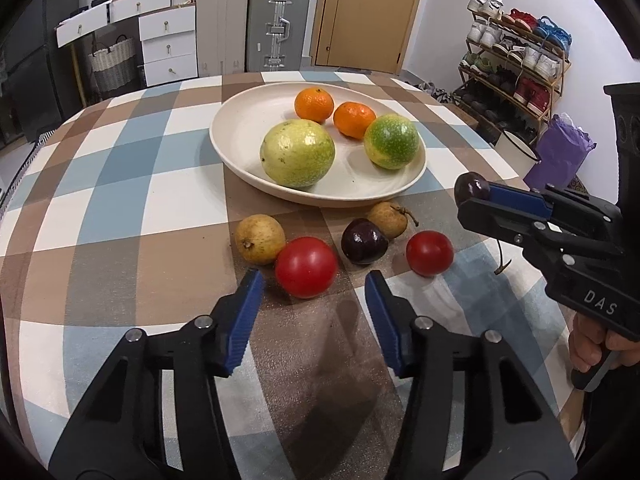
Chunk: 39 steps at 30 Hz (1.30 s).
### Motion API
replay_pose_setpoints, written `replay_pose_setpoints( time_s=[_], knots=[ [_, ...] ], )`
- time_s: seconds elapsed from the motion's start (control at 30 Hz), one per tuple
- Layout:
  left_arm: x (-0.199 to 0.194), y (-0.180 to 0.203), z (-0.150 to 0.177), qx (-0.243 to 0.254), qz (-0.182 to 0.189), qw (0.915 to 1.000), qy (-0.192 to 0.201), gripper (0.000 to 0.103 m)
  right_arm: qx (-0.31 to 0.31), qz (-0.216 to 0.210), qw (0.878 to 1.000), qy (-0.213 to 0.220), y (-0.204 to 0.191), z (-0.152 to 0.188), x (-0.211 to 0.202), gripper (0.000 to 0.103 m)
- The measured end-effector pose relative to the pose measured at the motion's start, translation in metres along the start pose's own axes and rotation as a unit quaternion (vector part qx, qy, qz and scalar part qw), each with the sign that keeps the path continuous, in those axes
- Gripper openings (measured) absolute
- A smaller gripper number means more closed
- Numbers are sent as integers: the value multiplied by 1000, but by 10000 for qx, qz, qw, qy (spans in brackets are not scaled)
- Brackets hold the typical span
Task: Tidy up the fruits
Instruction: 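Grasp a dark cherry with the right tool while the left tool grasps a red tomato, then carry the tomato and cherry over the cream plate with both tools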
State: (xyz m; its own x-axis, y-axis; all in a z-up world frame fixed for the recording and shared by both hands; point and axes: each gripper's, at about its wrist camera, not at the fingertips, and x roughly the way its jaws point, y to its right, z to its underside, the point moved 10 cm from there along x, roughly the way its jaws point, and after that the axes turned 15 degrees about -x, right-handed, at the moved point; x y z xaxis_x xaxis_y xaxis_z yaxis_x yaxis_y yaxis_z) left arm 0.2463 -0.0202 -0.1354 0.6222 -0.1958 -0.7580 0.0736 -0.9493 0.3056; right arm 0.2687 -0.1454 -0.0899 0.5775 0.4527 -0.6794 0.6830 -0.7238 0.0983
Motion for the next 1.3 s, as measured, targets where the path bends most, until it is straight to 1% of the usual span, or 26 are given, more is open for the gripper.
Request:
replay_pose_setpoints(
  time_s=[0.17,0.2,0.23,0.27,0.53,0.7,0.87,1.3],
  knots=[
    [7,0,-4,-52,-14,10000,-55,37,44,19,10000,35,3,1,-3,27],
    [9,0,-4,-66,-6,10000,-75,35,52,19,10000,32,4,1,-3,27],
    [9,-1,-5,-76,-2,9999,-72,30,59,21,10000,38,5,1,-3,27],
    [9,-1,-5,-87,-3,9999,-61,28,68,33,10000,51,5,1,-4,27],
    [4,3,-5,-30,148,9999,-5,28,89,39,9999,37,6,3,-3,27],
    [-6,6,-6,4,268,9996,133,28,134,46,9999,34,8,4,-1,27],
    [-19,9,-10,85,308,9990,324,28,211,52,9997,76,14,3,-3,27],
    [-57,10,-32,96,320,9967,734,28,70,116,9996,259,21,-23,-23,27]
  ],
)
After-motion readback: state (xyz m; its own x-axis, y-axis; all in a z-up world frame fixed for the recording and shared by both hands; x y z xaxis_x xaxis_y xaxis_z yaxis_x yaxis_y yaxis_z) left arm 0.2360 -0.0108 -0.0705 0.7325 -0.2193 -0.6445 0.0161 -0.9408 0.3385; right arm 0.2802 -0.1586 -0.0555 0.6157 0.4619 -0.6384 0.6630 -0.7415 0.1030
